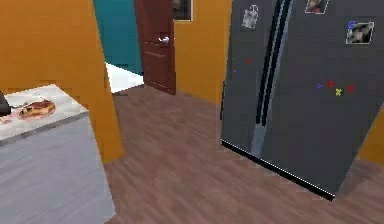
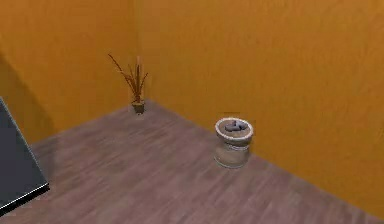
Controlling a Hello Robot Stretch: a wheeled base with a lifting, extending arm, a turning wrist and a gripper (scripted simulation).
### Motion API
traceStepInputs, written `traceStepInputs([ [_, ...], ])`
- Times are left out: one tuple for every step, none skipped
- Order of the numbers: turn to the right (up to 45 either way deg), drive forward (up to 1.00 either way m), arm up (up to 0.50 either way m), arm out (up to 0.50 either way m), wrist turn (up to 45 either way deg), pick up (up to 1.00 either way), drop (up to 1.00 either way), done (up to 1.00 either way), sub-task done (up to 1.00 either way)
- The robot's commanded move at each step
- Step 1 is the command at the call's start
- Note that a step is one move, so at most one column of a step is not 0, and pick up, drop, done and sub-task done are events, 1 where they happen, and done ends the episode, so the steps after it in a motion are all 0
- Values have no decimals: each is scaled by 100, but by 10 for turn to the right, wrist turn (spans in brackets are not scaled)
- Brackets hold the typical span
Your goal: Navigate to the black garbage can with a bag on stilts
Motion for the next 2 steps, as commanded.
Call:
traceStepInputs([
  [0,85,0,0,0,0,0,0,0],
  [-180,0,0,0,0,0,0,0,0],
])
